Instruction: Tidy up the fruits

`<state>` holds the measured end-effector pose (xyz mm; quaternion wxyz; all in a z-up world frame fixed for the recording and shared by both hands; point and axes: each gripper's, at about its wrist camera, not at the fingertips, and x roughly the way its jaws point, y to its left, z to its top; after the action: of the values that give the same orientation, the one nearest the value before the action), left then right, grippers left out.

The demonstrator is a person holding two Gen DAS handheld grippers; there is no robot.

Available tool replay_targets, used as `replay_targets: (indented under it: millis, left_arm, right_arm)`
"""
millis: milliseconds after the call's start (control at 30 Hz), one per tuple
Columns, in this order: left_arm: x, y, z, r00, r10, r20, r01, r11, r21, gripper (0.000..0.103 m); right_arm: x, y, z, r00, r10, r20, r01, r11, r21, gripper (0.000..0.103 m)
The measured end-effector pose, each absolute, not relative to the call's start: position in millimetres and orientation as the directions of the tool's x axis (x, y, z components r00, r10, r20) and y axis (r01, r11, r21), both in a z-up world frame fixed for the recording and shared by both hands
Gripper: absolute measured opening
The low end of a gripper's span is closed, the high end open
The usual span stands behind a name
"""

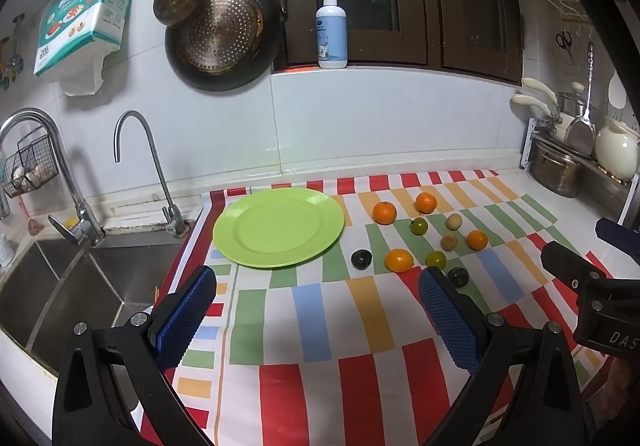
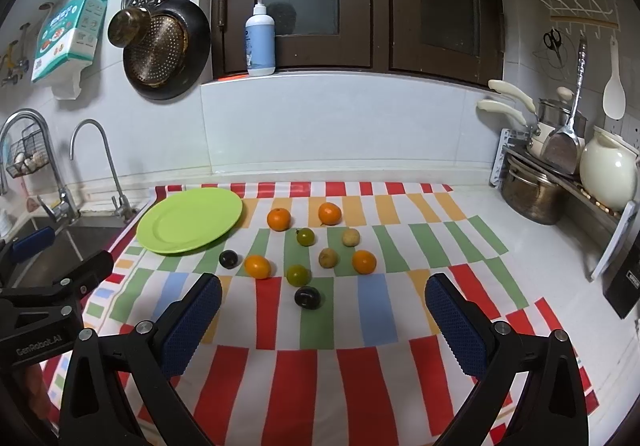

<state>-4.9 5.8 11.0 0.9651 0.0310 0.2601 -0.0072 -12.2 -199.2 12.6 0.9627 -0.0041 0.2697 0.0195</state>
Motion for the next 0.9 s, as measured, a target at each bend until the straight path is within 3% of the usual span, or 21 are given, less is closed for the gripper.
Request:
replay_targets:
  millis: [900]
  left_arm:
    - [-13.9, 6.7, 14.8, 0.884, -0.02, -0.468, 0.049, 0.997, 0.051, 0.103]
  right_arm:
    - [-16.5, -194.7, 17.3, 0.865, 0.048, -0.499, -0.06, 0.998, -0.008, 0.102]
